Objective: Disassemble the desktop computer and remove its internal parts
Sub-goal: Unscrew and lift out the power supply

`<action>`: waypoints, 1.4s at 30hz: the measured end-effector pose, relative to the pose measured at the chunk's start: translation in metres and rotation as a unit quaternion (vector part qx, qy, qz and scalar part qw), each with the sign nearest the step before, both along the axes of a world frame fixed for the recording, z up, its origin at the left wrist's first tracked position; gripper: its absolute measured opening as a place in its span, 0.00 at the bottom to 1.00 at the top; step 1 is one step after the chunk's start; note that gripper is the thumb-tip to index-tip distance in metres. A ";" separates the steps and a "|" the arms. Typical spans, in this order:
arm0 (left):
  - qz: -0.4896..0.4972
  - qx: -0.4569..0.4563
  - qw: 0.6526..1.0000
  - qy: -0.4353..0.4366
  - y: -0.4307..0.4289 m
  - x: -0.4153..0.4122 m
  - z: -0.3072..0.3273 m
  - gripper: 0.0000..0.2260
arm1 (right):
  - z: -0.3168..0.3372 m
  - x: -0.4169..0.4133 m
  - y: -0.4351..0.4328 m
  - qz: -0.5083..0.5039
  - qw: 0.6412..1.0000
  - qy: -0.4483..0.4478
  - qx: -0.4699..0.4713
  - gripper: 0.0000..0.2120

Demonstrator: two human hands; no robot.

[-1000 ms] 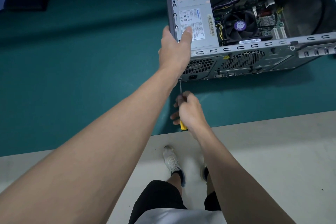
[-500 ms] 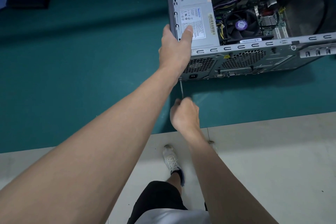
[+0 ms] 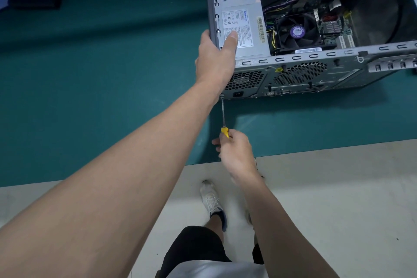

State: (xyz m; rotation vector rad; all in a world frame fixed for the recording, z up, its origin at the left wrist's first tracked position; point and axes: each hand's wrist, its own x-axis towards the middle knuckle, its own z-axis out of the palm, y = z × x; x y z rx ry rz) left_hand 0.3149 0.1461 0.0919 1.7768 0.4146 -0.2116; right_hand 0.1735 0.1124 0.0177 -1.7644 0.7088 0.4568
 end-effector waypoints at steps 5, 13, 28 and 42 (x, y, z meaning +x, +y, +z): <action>0.003 -0.038 0.999 0.012 0.004 -0.002 -0.002 0.26 | 0.001 0.005 -0.012 -0.039 0.998 -0.029 0.042 0.09; 0.058 -0.108 0.991 0.045 0.013 -0.011 -0.007 0.23 | -0.003 -0.007 -0.050 0.058 0.995 -0.042 -0.074 0.02; 0.079 0.272 0.947 0.150 -0.008 -0.084 -0.069 0.08 | -0.015 -0.001 -0.134 0.281 0.887 -0.110 -0.350 0.08; 0.082 0.365 0.918 0.130 -0.024 -0.074 -0.077 0.07 | -0.025 0.007 -0.145 0.289 0.898 -0.088 -0.321 0.09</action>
